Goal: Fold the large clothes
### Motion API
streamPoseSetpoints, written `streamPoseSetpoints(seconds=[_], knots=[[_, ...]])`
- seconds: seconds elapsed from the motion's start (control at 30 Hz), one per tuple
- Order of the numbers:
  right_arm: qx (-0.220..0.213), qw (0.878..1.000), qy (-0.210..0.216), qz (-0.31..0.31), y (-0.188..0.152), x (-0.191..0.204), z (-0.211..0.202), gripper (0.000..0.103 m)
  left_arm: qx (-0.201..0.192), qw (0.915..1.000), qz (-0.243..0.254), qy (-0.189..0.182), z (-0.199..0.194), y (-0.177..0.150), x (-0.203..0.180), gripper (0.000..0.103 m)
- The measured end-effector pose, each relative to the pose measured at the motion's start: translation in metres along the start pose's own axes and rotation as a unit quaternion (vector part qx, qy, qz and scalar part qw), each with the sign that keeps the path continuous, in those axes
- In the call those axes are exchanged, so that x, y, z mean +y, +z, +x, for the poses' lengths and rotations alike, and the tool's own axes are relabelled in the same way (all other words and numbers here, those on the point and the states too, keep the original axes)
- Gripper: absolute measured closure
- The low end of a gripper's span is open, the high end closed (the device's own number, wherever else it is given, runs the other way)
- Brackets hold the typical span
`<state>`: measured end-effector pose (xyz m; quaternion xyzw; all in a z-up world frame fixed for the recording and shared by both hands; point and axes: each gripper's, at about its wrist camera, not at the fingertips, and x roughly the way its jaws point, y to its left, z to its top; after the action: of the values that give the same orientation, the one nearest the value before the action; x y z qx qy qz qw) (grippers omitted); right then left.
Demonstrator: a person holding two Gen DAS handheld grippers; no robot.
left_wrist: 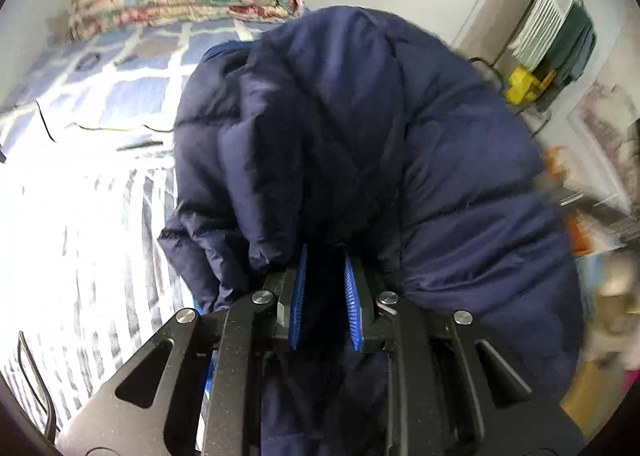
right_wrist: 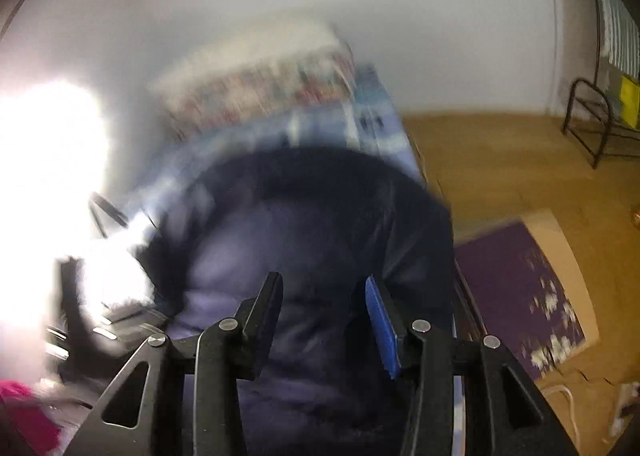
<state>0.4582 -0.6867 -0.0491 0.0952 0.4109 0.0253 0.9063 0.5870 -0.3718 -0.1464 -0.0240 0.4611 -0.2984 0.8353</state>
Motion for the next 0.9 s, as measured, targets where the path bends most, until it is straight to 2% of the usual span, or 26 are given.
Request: streamPoseSetpoints(seconds=[0.07, 0.13, 0.33, 0.4, 0.47, 0.63, 0.7, 0.73, 0.77, 0.9], knots=[[0.022, 0.999, -0.039, -0.027, -0.008, -0.001, 0.024, 0.059, 0.002, 1.0000, 0.002, -0.006, -0.015, 0.000, 0.008, 0.083], [0.033, 0.998, -0.051, -0.018, -0.009, -0.007, 0.029, 0.059, -0.002, 1.0000, 0.007, 0.001, -0.032, -0.001, 0.013, 0.083], [-0.014, 0.998, -0.008, 0.053, -0.021, -0.020, -0.038, 0.059, -0.040, 0.9990, -0.022, -0.001, -0.111, -0.025, 0.038, 0.083], [-0.031, 0.998, -0.004, 0.056, -0.037, -0.013, -0.064, 0.057, -0.049, 0.9979, -0.042, -0.010, -0.139, -0.042, 0.044, 0.078], [-0.047, 0.997, -0.010, 0.060, -0.050, -0.001, -0.087, 0.039, -0.052, 0.9974, -0.046, -0.019, -0.158, -0.056, 0.044, 0.077], [-0.067, 0.996, -0.016, 0.056, -0.097, 0.033, -0.146, 0.039, -0.046, 0.9985, 0.012, -0.027, -0.198, -0.100, 0.022, 0.076], [-0.066, 0.996, -0.022, 0.047, -0.119, 0.056, -0.163, 0.039, -0.041, 0.9982, 0.027, -0.034, -0.209, -0.111, 0.019, 0.070], [-0.067, 0.996, -0.026, 0.044, -0.128, 0.063, -0.168, 0.039, -0.037, 0.9981, 0.031, -0.037, -0.210, -0.115, 0.015, 0.064], [-0.067, 0.996, -0.031, 0.042, -0.139, 0.075, -0.172, 0.038, -0.035, 0.9979, 0.038, -0.040, -0.217, -0.124, 0.016, 0.062], [-0.052, 0.997, -0.044, 0.044, -0.171, 0.107, -0.173, 0.039, -0.034, 0.9967, 0.064, -0.037, -0.232, -0.143, 0.021, 0.059]])
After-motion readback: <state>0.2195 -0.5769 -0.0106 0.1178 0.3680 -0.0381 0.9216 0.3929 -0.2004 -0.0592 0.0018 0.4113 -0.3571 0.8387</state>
